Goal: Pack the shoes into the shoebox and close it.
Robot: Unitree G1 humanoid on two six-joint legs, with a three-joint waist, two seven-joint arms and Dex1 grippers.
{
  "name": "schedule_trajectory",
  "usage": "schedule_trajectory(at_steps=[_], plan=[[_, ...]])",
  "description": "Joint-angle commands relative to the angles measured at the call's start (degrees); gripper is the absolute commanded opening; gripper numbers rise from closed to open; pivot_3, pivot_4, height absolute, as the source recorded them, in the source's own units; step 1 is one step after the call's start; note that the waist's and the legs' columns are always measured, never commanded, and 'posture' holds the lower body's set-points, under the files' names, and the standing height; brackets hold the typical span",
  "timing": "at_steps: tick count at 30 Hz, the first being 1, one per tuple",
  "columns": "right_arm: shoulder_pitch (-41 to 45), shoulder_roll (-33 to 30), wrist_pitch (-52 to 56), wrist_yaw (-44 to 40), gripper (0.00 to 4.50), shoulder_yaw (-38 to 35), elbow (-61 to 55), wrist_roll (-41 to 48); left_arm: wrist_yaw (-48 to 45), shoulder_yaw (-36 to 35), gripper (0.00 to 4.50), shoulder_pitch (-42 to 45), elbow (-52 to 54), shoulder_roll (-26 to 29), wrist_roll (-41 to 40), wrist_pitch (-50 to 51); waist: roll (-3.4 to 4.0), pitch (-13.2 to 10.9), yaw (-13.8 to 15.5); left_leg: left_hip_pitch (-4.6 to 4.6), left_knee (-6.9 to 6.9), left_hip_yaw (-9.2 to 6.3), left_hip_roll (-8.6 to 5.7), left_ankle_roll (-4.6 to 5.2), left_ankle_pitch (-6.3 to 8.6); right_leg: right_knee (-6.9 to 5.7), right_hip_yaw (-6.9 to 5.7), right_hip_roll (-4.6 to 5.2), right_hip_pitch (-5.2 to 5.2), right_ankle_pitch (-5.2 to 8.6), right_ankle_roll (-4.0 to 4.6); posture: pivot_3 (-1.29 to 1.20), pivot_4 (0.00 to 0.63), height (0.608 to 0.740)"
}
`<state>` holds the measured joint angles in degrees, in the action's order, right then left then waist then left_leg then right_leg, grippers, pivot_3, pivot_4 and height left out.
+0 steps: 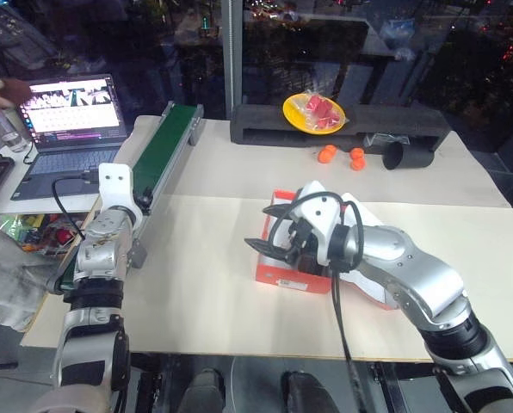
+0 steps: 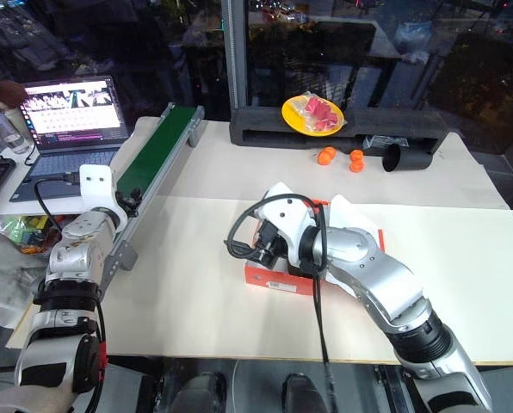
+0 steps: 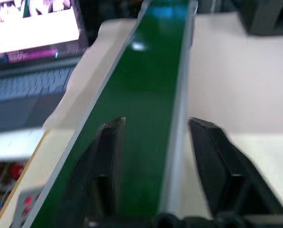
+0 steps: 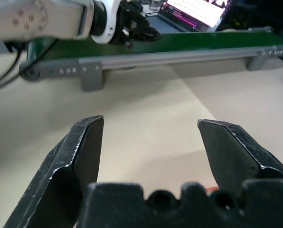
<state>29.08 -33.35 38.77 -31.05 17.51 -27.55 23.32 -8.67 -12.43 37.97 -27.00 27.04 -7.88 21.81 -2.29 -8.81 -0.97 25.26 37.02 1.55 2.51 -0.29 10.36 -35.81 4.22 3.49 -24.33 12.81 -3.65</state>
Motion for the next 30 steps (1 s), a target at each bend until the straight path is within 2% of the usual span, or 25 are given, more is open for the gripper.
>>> schedule_trajectory(at_steps=[1, 7, 15, 30], plan=[[-2.6, -0.2, -4.4, -2.3, 4.5, 1.2, 0.2, -3.2, -2.1, 0.0, 4.39, 0.5, 0.0, 1.7, 0.4, -1.0, 0.0, 0.0, 0.1, 0.0, 0.0, 0.0, 0.0, -0.01, 0.0, -0.03, 0.0, 0.0, -0.02, 0.01, 0.02, 0.0, 0.15, 0.728], [-4.8, 2.6, -5.9, -3.7, 4.5, 2.1, 1.4, -5.2, -2.8, 0.8, 4.45, 0.8, -1.6, 2.7, 1.9, -0.1, 0.0, 0.0, 0.0, 0.0, -0.02, -0.01, 0.01, -0.01, -0.01, -0.1, 0.0, -0.04, -0.05, 0.03, 0.05, 0.0, 0.15, 0.728], [-4.6, 8.1, -2.0, -1.3, 4.5, 0.2, 3.0, -6.1, -3.2, 0.8, 4.45, 1.0, -2.1, 2.9, 1.9, 0.1, -0.01, 0.0, 0.2, 0.0, -0.01, -0.02, 0.01, -0.02, -0.01, -0.13, -0.01, -0.04, -0.04, 0.03, 0.05, 0.0, 0.15, 0.728], [-5.3, 10.3, 0.7, -1.6, 4.5, 0.4, 2.7, -6.1, -3.5, 1.3, 4.45, 1.9, -2.9, 2.8, 2.0, 0.0, -0.01, 0.0, 0.1, -0.01, 0.0, -0.02, 0.01, -0.03, -0.01, -0.16, -0.02, -0.04, -0.04, 0.03, 0.05, 0.0, 0.15, 0.728]])
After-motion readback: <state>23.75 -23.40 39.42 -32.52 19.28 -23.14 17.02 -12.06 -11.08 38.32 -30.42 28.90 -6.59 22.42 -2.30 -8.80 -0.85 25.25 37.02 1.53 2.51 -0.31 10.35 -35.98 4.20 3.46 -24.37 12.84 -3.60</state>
